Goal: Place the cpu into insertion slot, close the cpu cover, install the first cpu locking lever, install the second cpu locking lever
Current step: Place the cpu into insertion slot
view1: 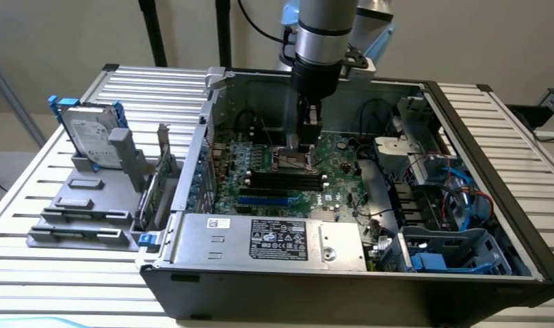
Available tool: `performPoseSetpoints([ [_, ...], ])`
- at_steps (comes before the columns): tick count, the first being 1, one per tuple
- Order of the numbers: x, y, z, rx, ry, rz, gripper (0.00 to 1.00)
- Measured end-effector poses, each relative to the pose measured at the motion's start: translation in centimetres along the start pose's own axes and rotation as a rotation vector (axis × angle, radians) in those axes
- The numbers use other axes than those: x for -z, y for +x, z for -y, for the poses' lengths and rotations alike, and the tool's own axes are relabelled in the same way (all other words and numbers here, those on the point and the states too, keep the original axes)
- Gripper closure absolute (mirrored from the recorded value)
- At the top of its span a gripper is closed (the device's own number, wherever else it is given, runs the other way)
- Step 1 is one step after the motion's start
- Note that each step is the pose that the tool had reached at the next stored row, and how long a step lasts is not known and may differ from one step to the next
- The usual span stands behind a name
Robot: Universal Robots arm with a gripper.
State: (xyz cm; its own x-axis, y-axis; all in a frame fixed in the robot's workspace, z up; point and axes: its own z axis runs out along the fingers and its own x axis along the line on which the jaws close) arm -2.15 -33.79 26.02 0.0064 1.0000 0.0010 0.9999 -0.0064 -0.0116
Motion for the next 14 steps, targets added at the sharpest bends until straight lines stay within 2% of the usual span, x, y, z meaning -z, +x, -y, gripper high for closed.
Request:
performPoseSetpoints([
  [6,-1.09,0.0,0.6,0.0,0.0,-0.0003,0.45],
  [14,-2.41,0.2,0.8,0.0,0.0,-0.0038,0.45],
])
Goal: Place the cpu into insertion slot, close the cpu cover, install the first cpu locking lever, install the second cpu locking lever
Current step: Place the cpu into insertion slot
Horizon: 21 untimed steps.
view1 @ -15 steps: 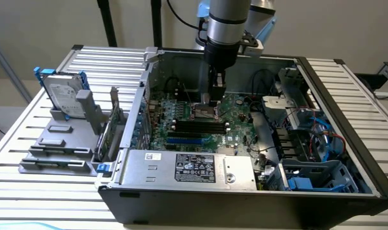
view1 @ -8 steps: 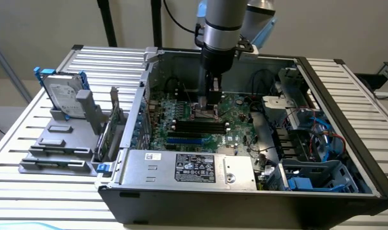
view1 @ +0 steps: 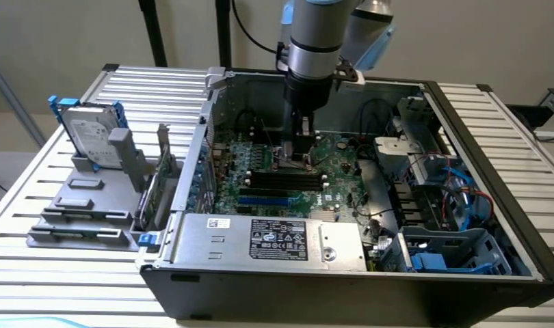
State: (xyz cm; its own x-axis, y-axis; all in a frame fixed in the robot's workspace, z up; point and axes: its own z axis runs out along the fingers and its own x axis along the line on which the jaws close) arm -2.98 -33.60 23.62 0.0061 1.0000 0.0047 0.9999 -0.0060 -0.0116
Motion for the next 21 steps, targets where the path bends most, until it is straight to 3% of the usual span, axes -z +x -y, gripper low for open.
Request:
performPoseSetpoints([
  [17,-1.97,0.7,0.02,0.0,0.0,-0.0221,0.45],
  [21,-2.38,0.8,0.02,0.0,0.0001,-0.0242,0.45],
])
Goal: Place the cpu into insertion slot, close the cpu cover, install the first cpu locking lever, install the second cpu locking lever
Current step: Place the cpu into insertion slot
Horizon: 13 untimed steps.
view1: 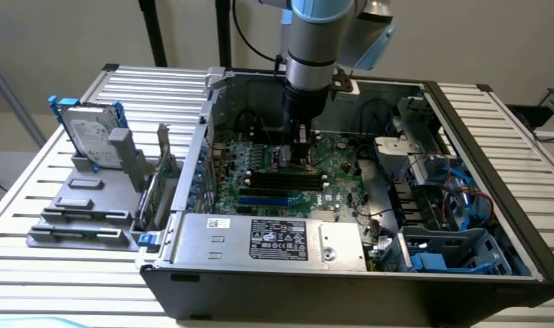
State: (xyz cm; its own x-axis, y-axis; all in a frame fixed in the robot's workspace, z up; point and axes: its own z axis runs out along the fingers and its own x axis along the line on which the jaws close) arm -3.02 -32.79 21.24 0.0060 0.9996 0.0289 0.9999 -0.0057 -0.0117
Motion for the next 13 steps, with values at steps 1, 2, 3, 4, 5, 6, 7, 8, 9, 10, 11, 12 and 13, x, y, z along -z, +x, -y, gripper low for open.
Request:
performPoseSetpoints([
  [1,-0.09,0.01,0.0,0.0,0.0,-0.0002,0.45],
  [2,-0.18,0.02,0.0,0.0,0.0,-0.0003,0.45],
  [3,-0.26,0.03,0.0,0.0,0.0001,-0.0002,0.45],
  [4,-0.35,0.03,0.0,0.0,0.0,-0.0003,0.45],
  [5,-0.45,0.04,-0.01,0.0,0.0,-0.0004,0.45],
  [6,-0.54,0.04,-0.01,0.0,0.0,-0.0004,0.45],
  [7,-0.63,0.04,-0.01,0.0,0.0,-0.0004,0.45],
  [8,-0.7,0.04,-0.01,0.0,0.0001,-0.0003,0.45],
  [9,-0.78,0.05,-0.01,0.0,0.0001,-0.0003,0.45],
  [10,-0.86,0.05,-0.01,0.0,0.0,-0.0003,0.45],
  [11,-0.92,0.05,-0.01,0.0,0.0001,-0.0003,0.45],
  [12,-1.0,0.05,-0.01,0.0,0.0,-0.0004,0.45],
  [13,-1.06,0.05,-0.01,0.0,0.0,-0.0004,0.45],
])
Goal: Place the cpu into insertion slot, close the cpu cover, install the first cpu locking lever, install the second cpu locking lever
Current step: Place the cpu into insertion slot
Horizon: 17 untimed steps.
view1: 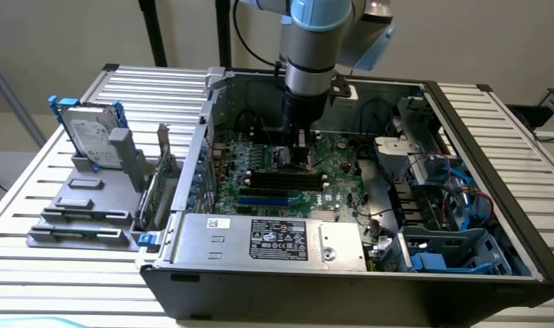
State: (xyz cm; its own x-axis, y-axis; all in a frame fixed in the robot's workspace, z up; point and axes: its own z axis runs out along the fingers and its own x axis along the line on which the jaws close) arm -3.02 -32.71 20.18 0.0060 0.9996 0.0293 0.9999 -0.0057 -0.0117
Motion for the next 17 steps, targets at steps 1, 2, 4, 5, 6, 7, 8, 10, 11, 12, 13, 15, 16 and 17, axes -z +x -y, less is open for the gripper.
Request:
performPoseSetpoints([
  [1,-0.06,0.0,0.0,0.0,0.0,0.0,0.45],
  [2,-0.12,0.01,0.0,0.0,0.0,0.0,0.45],
  [4,-0.2,0.0,0.0,0.0,0.0001,0.0,0.45],
  [5,-0.23,0.0,0.0,0.0,0.0002,0.0001,0.45],
  [6,-0.25,0.0,0.0,0.0,0.0003,0.0002,0.45],
  [7,-0.27,0.01,0.0,0.0,0.0005,0.0002,0.45],
  [8,-0.29,0.01,0.0,0.0,0.0007,0.0002,0.45],
  [10,-0.32,0.02,0.0,0.0,0.0011,0.0002,0.45],
  [11,-0.33,0.02,0.0,0.0,0.0012,0.0002,0.45],
  [12,-0.35,0.02,0.0,0.0,0.0013,0.0002,0.45],
  [13,-0.36,0.02,0.0,0.0,0.0013,0.0002,0.45],
  [15,-0.38,0.02,0.0,0.0,0.0014,0.0002,0.45],
  [16,-0.39,0.03,0.0,0.0,0.0015,0.0002,0.45],
  [17,-0.4,0.03,0.0,0.0,0.0016,0.0001,0.45],
])
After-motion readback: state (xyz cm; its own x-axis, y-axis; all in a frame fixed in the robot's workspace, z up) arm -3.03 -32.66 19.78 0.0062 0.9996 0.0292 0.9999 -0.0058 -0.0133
